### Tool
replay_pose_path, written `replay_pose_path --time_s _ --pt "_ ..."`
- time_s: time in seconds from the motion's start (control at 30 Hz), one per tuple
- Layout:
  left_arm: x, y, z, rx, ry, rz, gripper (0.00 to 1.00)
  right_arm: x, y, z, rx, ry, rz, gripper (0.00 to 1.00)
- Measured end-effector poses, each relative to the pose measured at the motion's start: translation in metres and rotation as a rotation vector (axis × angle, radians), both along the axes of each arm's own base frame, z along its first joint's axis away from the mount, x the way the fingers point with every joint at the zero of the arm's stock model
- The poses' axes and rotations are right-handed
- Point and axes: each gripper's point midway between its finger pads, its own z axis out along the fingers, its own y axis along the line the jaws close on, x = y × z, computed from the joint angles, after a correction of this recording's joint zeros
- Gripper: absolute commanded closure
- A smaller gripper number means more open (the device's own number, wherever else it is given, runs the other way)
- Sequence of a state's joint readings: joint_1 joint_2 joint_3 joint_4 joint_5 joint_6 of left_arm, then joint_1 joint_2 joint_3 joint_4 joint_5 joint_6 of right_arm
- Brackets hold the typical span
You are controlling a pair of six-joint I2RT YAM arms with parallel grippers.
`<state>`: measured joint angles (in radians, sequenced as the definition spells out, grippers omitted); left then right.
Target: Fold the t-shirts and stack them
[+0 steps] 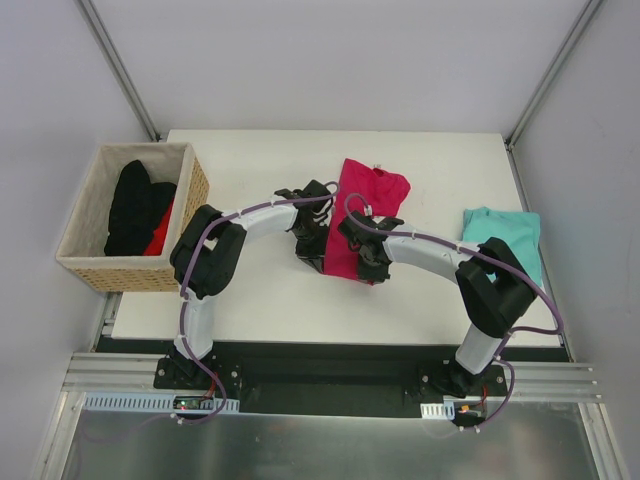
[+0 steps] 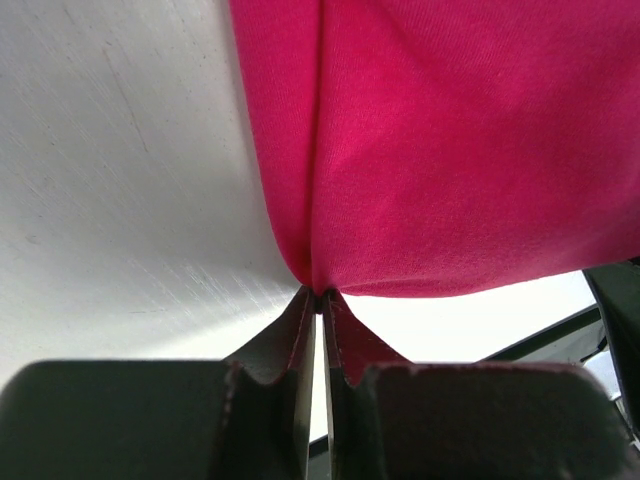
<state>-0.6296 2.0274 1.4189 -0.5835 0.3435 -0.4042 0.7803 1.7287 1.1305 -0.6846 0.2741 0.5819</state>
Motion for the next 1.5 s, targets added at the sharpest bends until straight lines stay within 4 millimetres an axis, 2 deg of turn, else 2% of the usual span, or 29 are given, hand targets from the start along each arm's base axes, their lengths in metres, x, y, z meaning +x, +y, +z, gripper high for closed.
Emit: replay_pose_path --time_s 0.07,0.1,0.13,0.23,0.63,0.73,0.9,1.07,1.3,1.5 --pt "0.0 0.0 0.0 0.0 0.0 0.0 0.96 0.0 0.0 0.0 0.001 0.002 0.001 0.9" --pt "0.0 0.0 0.0 0.0 0.0 0.0 0.97 0.0 0.0 0.0 0.002 0.003 0.001 0.98" --pt "0.0 0.0 0.0 0.0 0.0 0.0 0.97 -0.001 0.001 0.0 0.003 0.003 0.0 0.99" --pt "0.0 0.0 0.0 0.0 0.0 0.0 1.0 -0.001 0.001 0.0 0.007 0.005 -0.003 0.99" --pt "-0.001 0.001 0.002 -0.002 -0.004 0.0 1.0 -0.003 0.001 -0.003 0.005 0.009 -0.005 0.99" --pt "-0.004 0.003 0.008 -0.007 -0.015 0.001 1.0 -0.006 0.003 -0.002 0.002 0.005 -0.002 0.99" --pt "-0.009 0.008 0.032 -0.034 -0.058 0.003 1.0 -0.014 0.009 -0.001 -0.004 0.003 0.016 0.99" --pt "-0.018 0.015 0.05 -0.056 -0.096 0.003 1.0 -0.02 0.013 0.005 -0.01 -0.009 0.026 0.99" --pt "-0.04 0.026 0.05 -0.043 -0.083 -0.006 1.0 -0.026 0.018 0.022 -0.002 -0.044 0.021 0.99" --pt "-0.047 0.031 0.052 -0.036 -0.083 -0.008 1.0 -0.032 0.019 0.033 0.005 -0.07 0.012 0.99"
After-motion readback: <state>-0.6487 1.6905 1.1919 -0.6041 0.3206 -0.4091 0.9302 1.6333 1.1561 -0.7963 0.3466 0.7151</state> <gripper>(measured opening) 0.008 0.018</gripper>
